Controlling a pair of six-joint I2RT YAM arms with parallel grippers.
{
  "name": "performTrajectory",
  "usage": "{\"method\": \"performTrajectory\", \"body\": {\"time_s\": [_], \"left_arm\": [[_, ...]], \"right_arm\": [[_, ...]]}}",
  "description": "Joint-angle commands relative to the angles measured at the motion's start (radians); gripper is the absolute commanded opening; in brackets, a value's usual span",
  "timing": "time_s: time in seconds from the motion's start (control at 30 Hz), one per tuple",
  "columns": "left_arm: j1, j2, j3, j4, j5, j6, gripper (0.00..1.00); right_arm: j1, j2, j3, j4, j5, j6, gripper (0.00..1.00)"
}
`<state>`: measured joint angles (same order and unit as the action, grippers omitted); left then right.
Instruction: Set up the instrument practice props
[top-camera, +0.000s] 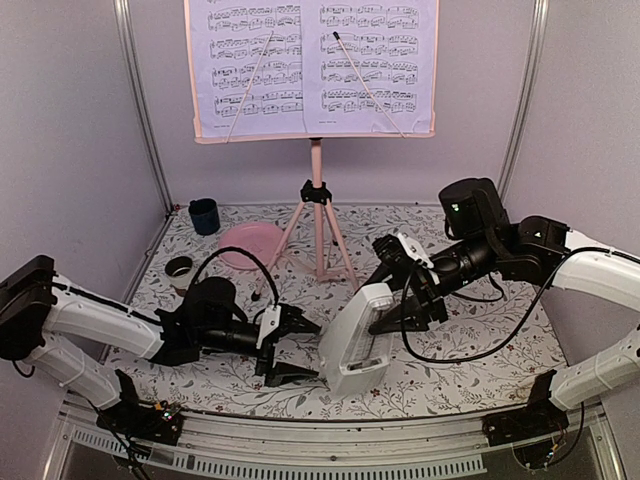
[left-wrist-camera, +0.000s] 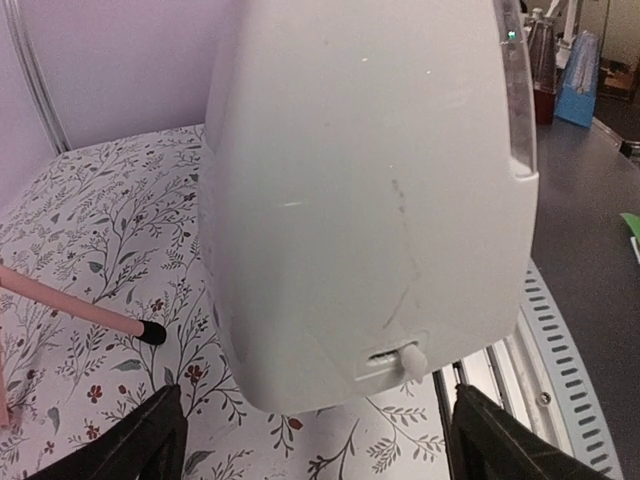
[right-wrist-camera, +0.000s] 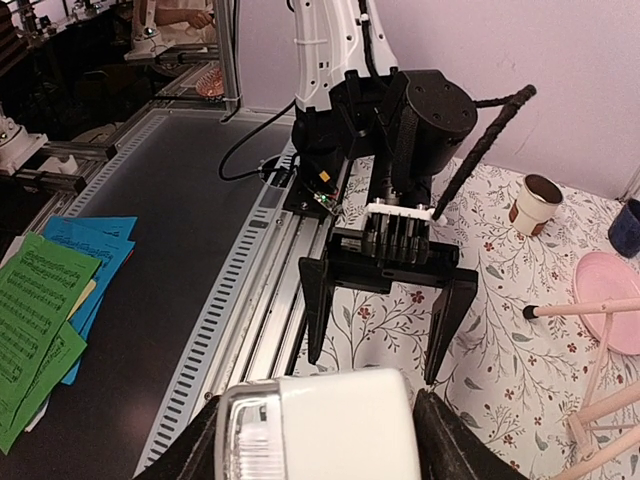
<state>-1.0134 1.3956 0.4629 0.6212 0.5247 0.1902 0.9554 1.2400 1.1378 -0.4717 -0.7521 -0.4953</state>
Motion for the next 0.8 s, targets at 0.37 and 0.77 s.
{"method": "performTrajectory", "body": {"time_s": [0.37,0.77], "left_arm": [[-0.034,0.054,0.036,0.072,0.049,-0.037,0.83],[-0.033,0.069,0.046,0.077,0.041,-0.047,0.73]], "right_arm": [[0.014,-0.002,0.065,0.056,-0.016,-0.026,0.21],[0.016,-0.005,0.065,0.057,-0.018,-0.028,0.21]]}}
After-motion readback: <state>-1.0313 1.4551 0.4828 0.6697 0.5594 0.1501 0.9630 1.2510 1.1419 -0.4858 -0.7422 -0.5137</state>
